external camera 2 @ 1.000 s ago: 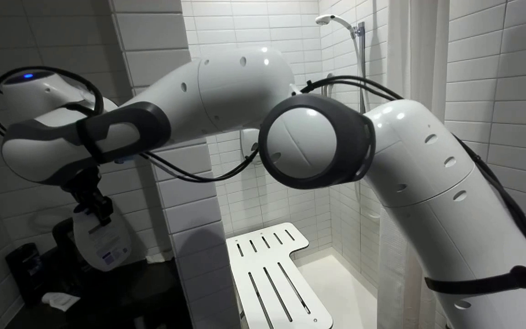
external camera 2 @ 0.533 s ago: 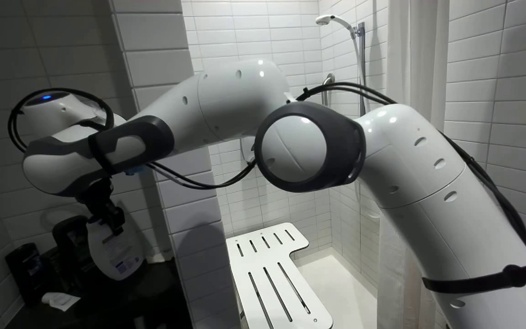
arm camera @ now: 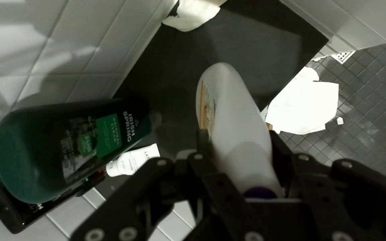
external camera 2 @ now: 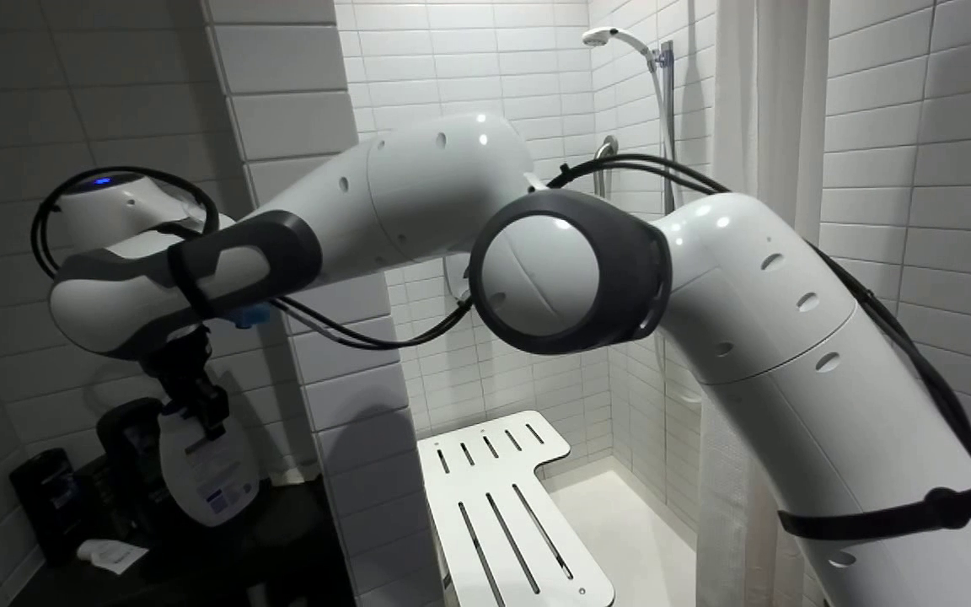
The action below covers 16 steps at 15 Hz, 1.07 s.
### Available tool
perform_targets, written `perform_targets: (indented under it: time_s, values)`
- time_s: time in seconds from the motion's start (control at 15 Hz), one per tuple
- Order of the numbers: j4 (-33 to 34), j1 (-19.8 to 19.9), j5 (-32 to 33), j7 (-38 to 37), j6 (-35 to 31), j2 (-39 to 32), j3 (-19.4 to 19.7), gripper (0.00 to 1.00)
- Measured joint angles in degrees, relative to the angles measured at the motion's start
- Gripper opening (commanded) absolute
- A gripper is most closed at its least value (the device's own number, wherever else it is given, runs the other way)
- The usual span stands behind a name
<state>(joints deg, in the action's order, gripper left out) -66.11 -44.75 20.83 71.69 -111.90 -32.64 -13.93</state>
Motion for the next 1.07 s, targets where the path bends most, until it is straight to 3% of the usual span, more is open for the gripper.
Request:
perform_targets:
  time_s: [0.4, 0.47, 0.6, 0.87, 1.07]
  values:
    - [-0.02, 0.82, -0.72, 0.01, -0.56, -0.83, 0.00, 0.19]
    - [-0.02, 0.88, -0.76, 0.01, -0.56, -0.95, 0.00, 0.69]
    - [-0.02, 0.95, -0.94, 0.02, -0.53, -1.18, -0.01, 0.74]
    - [-0.01, 1.16, -1.42, 0.03, -0.52, -1.23, -0.05, 0.98]
    - [-0.01, 1.18, -1.52, 0.03, -0.52, -1.22, -0.06, 1.00]
